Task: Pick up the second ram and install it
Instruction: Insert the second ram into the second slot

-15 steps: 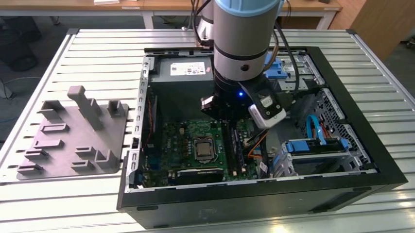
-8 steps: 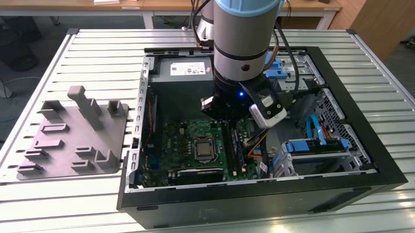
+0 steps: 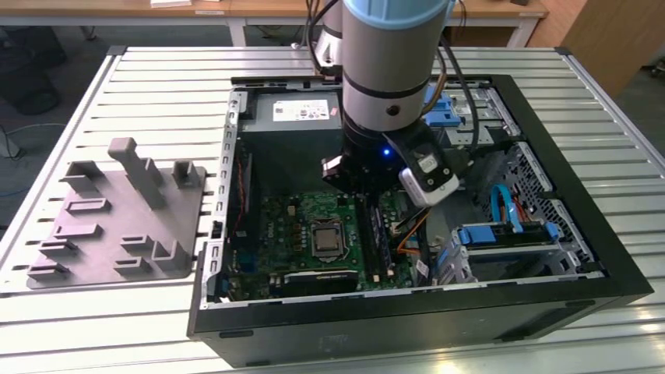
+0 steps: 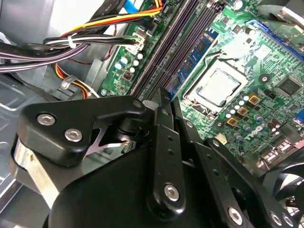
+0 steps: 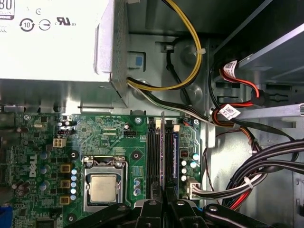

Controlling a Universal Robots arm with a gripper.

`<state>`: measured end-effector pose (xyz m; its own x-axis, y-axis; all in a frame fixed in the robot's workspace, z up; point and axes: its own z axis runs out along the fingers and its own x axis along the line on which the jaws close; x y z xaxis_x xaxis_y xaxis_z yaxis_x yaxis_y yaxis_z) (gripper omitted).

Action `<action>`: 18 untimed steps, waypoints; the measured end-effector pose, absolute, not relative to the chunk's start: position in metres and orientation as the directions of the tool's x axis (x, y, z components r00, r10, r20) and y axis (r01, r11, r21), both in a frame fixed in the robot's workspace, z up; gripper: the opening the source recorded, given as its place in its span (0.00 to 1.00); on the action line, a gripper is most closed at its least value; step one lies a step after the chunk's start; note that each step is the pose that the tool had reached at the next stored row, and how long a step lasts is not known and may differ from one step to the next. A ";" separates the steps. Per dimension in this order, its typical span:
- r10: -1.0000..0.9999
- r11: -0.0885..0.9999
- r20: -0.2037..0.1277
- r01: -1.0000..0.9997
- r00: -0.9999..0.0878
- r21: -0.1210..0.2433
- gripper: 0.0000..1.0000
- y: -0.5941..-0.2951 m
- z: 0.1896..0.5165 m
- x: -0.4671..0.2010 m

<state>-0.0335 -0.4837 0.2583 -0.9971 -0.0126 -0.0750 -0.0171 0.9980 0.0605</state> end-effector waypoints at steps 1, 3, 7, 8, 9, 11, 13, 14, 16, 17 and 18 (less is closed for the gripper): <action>-0.013 0.998 -0.075 -0.017 -0.997 0.060 0.14 -0.484 0.258 -0.034; -0.013 0.998 -0.075 -0.017 -0.997 0.060 0.14 -0.484 0.258 -0.034; -0.013 0.998 -0.075 -0.017 -0.997 0.060 0.14 -0.485 0.257 -0.034; -0.013 0.998 -0.075 -0.017 -0.997 0.060 0.14 -0.485 0.256 -0.034; -0.013 0.998 -0.075 -0.017 -0.997 0.059 0.14 -0.485 0.256 -0.034; -0.013 0.998 -0.075 -0.017 -0.997 0.059 0.14 -0.485 0.256 -0.035; -0.013 0.998 -0.075 -0.017 -0.997 0.059 0.14 -0.485 0.256 -0.035; -0.013 0.998 -0.075 -0.017 -0.997 0.059 0.14 -0.485 0.255 -0.035; -0.013 0.998 -0.075 -0.017 -0.997 0.059 0.14 -0.485 0.255 -0.035; -0.013 0.998 -0.075 -0.017 -0.997 0.059 0.14 -0.486 0.255 -0.035; -0.013 0.998 -0.075 -0.017 -0.997 0.059 0.14 -0.486 0.254 -0.035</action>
<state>-0.0347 -0.4856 0.2545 -0.9971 -0.0126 -0.0750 -0.0170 0.9981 0.0588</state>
